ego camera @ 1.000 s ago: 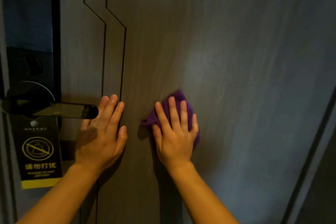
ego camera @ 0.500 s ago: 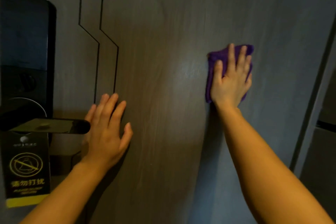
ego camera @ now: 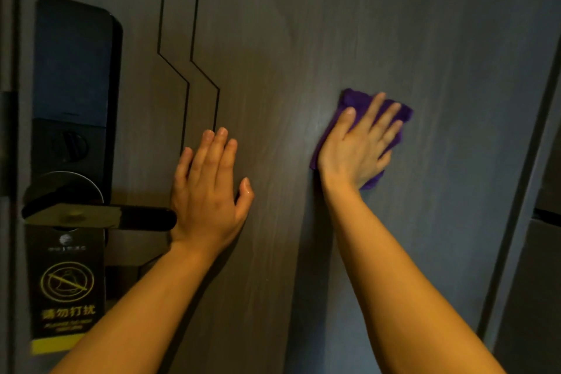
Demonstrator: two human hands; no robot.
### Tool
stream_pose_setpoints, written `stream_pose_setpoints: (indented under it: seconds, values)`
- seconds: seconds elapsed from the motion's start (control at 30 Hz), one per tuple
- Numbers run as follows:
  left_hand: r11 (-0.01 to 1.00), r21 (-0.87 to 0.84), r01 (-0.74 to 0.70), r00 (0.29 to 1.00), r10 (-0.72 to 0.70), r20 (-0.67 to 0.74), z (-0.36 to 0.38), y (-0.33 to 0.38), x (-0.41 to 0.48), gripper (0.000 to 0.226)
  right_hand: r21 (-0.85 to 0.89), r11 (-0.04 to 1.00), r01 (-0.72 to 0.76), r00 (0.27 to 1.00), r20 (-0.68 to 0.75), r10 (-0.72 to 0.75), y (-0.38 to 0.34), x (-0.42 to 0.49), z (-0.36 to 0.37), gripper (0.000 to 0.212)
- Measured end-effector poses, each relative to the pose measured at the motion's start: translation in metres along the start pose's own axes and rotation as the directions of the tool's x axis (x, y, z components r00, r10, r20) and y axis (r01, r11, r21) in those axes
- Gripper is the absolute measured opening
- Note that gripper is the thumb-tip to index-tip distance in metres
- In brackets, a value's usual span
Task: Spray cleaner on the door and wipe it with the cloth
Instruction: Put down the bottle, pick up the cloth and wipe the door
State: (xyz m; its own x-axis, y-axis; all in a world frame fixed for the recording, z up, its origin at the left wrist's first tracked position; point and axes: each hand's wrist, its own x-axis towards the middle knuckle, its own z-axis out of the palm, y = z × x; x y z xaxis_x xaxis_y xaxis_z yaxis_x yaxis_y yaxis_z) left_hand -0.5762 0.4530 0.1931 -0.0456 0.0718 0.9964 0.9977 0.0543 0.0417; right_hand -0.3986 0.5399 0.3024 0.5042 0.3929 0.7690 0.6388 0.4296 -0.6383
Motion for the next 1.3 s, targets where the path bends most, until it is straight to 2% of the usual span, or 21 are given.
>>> stream_pose_setpoints:
  seconds: [0.13,0.3,0.4,0.5,0.57,0.6,0.63,0.67,0.7,0.73,0.8,0.83,0.9,0.93,1.0,1.07,1.13,1.17,1.2,1.23,1.3]
  values:
    - [1.000,0.004,0.000,1.000,0.000,0.019,-0.001,0.000,0.000,0.062,-0.083,0.946,0.313,0.948,0.085,-0.306,-0.014,-0.034,0.001,0.068]
    - [1.000,0.025,0.009,1.000,-0.010,0.026,-0.002,0.000,-0.001,0.063,-0.032,0.762,0.647,0.749,0.217,-0.627,0.020,-0.058,-0.008,0.060]
    - [0.999,0.003,0.040,0.997,-0.040,0.060,-0.003,0.003,-0.002,0.064,0.034,0.673,0.739,0.643,0.266,-0.719,0.046,-0.063,-0.013,0.054]
    - [0.978,-0.120,0.171,0.978,-0.154,0.139,-0.013,0.023,-0.006,0.063,0.218,0.576,0.788,0.496,0.329,-0.803,0.069,-0.062,-0.024,0.050]
    - [0.929,-0.267,0.257,0.958,-0.209,0.194,-0.025,0.046,-0.010,0.057,0.350,0.568,0.745,0.430,0.398,-0.810,0.077,-0.060,-0.039,0.048]
    - [0.875,-0.353,0.330,0.936,-0.255,0.243,-0.034,0.060,-0.011,0.053,0.388,0.602,0.698,0.424,0.453,-0.784,0.079,-0.062,-0.049,0.048]
    - [0.783,-0.434,0.444,0.889,-0.327,0.319,-0.043,0.076,-0.011,0.049,0.401,0.666,0.628,0.445,0.517,-0.731,0.078,-0.063,-0.061,0.049]
    - [0.646,-0.487,0.587,0.806,-0.415,0.422,-0.051,0.093,-0.008,0.045,0.391,0.750,0.534,0.492,0.578,-0.651,0.077,-0.064,-0.075,0.050]
    - [0.451,-0.488,0.747,0.665,-0.502,0.553,-0.062,0.113,0.000,0.038,0.359,0.832,0.423,0.552,0.626,-0.551,0.075,-0.065,-0.091,0.051]
    - [0.207,-0.437,0.875,0.474,-0.545,0.692,-0.072,0.129,0.009,0.028,0.319,0.896,0.307,0.610,0.657,-0.443,0.072,-0.066,-0.107,0.050]
    - [-0.264,-0.214,0.940,0.090,-0.413,0.906,-0.085,0.155,0.027,0.020,0.207,0.972,0.109,0.675,0.702,-0.226,0.060,-0.062,-0.141,0.051]
    - [-0.394,-0.072,0.916,-0.036,-0.262,0.964,-0.094,0.165,0.033,0.028,0.132,0.991,0.032,0.676,0.727,-0.119,0.051,-0.058,-0.158,0.055]
    - [-0.378,0.110,0.919,-0.127,-0.019,0.992,-0.120,0.183,0.053,0.046,-0.032,0.996,-0.086,0.621,0.780,0.078,0.035,-0.048,-0.195,0.065]
    - [-0.359,0.172,0.918,-0.166,0.047,0.985,-0.133,0.194,0.062,0.046,-0.110,0.989,-0.099,0.593,0.792,0.147,0.029,-0.044,-0.214,0.069]
    - [-0.422,0.296,0.857,-0.227,0.206,0.952,-0.159,0.213,0.073,0.040,-0.208,0.977,-0.053,0.548,0.812,0.202,0.018,-0.037,-0.256,0.073]
    - [-0.408,0.334,0.850,-0.262,0.223,0.939,-0.182,0.229,0.076,0.035,-0.258,0.965,-0.038,0.477,0.844,0.244,0.011,-0.027,-0.301,0.075]
    - [-0.364,0.357,0.860,-0.265,0.278,0.923,-0.204,0.243,0.073,0.046,-0.315,0.948,-0.040,0.403,0.864,0.304,0.009,-0.018,-0.350,0.070]
    - [-0.346,0.397,0.850,-0.300,0.302,0.905,-0.216,0.249,0.073,0.054,-0.349,0.934,-0.077,0.369,0.860,0.352,0.010,-0.015,-0.376,0.069]
    - [-0.331,0.428,0.841,-0.313,0.348,0.884,-0.226,0.261,0.069,0.061,-0.364,0.920,-0.148,0.364,0.845,0.393,0.013,-0.012,-0.402,0.069]
    - [-0.306,0.471,0.827,-0.338,0.398,0.853,-0.238,0.271,0.069,0.065,-0.361,0.901,-0.239,0.398,0.810,0.430,0.014,-0.010,-0.430,0.067]
    - [-0.248,0.552,0.796,-0.375,0.515,0.771,-0.264,0.298,0.073,0.058,-0.391,0.805,-0.446,0.469,0.664,0.582,0.021,-0.012,-0.485,0.063]
